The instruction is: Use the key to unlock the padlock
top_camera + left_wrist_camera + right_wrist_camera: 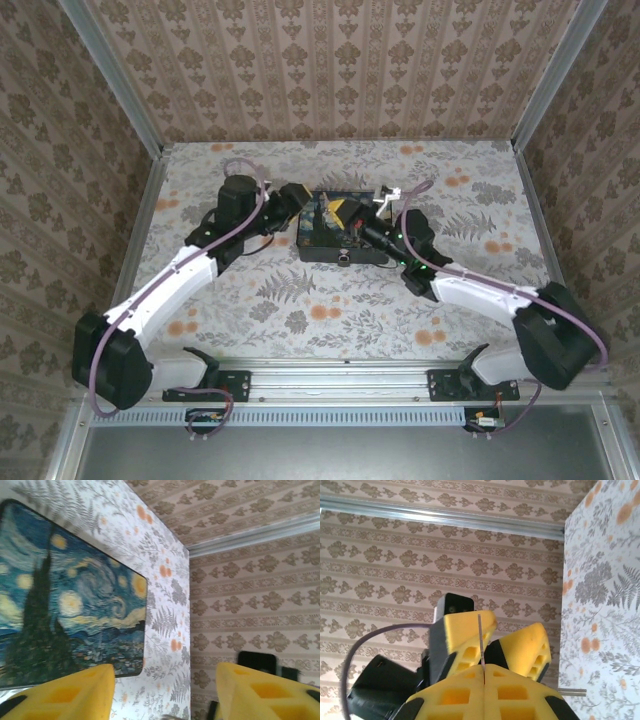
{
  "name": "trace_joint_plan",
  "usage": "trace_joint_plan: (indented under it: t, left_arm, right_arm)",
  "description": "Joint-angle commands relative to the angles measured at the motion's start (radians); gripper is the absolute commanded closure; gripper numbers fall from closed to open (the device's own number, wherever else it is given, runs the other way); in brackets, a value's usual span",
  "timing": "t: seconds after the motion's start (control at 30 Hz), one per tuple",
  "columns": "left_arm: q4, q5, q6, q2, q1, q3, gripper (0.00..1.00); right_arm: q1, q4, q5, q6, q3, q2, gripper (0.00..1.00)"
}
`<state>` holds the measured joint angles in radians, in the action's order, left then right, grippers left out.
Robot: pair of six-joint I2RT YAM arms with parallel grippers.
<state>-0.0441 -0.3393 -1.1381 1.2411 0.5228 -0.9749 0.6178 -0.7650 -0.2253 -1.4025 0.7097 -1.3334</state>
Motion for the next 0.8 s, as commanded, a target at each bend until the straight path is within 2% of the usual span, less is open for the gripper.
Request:
trace_joint_plan:
  t: [0.0,0.07,0.23,0.3,0.37,0.47,0.63,0.77]
  left_arm:
    - [-0.114,-0.114,0.093,-0.048,-0.058,-0.008,0.43]
    - [-0.189,-0.23,0.178,-0.016,-0.096,-0.066,0.49]
    - [-0.343,-0.47,0.431,0.068,-0.086,-0.212,0.53]
    - [-0.381,-0.511,0.509,0.101,-0.074,-0.249,0.54]
    - [-0.405,-0.55,0.57,0.135,-0.074,-0.276,0.54]
    - [-0.394,-0.606,0.623,0.182,-0.023,-0.306,0.58]
    - [-0.398,-0.668,0.689,0.224,0.028,-0.335,0.63]
    - [-0.417,-0.678,0.734,0.215,0.031,-0.311,0.66]
  right_arm:
    - [-0.044,0.277,-0.095,0.233,0.03,0.087,1.0]
    - [-0.066,0.428,-0.166,0.337,0.071,0.115,1.0]
    - [-0.114,0.732,-0.396,0.645,0.184,0.143,1.0]
    - [-0.118,0.841,-0.457,0.765,0.229,0.14,1.0]
    - [-0.125,0.906,-0.511,0.834,0.256,0.136,1.0]
    - [-0.128,0.958,-0.582,0.899,0.278,0.126,1.0]
    - [-0.137,0.993,-0.627,0.947,0.294,0.113,1.0]
    - [-0.141,0.989,-0.645,0.951,0.298,0.102,1.0]
